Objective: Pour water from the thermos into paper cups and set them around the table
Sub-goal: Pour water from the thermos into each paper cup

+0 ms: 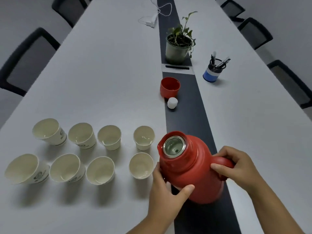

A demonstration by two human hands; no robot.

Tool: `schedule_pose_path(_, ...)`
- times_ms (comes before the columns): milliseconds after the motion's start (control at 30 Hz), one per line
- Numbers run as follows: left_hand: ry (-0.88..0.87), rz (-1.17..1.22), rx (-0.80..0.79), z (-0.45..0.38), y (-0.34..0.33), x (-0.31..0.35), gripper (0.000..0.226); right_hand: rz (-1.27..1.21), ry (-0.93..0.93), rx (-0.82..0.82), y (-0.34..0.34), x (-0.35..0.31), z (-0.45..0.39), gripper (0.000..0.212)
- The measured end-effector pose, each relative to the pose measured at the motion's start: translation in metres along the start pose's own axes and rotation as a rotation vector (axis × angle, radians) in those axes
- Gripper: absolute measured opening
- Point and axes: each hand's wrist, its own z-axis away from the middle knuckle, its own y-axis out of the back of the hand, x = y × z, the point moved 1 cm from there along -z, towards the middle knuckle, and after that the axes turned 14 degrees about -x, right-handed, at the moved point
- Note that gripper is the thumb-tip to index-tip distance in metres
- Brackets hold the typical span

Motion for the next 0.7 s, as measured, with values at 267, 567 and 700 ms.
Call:
schedule_pose_path(267, -0.043, -0.35, -0.097, -0.079, 0.001, 0.042, 0.104, -0.305, 0.082, 0.368, 0.008, 0.04, -0.028, 0.041)
schedule_pose_path(567, -0.153, -0.513, -0.209, -0.187, 0.024, 0.079, 0.09, -0.455, 0.192, 0.499, 0.026, 0.055, -0.117, 0.026)
schedule_pose_path(700, -0.166, -0.528, -0.192, -0.21, 0.037, 0.083, 0.081, -0.505, 0.207, 0.513, 0.025, 0.058, -0.15, 0.014)
